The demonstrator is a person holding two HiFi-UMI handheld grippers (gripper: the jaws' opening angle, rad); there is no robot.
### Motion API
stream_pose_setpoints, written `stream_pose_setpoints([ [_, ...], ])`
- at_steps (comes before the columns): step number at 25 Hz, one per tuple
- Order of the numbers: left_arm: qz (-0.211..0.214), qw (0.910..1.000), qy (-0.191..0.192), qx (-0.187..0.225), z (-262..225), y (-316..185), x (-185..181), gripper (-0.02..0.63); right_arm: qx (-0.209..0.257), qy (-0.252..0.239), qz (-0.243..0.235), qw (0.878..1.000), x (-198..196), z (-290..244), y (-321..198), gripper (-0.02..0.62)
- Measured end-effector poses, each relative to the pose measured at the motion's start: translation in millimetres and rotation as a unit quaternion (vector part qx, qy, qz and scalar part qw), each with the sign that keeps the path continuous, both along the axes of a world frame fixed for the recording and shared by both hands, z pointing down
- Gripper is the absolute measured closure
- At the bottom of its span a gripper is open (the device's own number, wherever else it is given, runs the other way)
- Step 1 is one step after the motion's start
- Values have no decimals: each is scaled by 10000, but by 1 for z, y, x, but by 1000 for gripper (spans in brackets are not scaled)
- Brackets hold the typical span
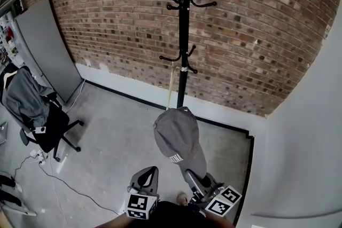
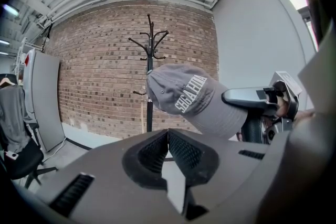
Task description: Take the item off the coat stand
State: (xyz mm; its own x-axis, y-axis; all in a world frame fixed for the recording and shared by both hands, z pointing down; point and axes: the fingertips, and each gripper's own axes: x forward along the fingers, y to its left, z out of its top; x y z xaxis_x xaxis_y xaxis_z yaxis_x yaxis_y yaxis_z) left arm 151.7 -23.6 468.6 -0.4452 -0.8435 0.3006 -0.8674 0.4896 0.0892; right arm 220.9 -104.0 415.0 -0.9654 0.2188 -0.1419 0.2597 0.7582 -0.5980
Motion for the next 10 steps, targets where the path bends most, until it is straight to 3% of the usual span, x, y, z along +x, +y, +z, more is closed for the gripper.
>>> stream_pose_setpoints([
  [10, 108, 9999, -16, 59, -6, 18, -10, 572, 57, 25, 133, 9999, -5, -6, 21, 566],
])
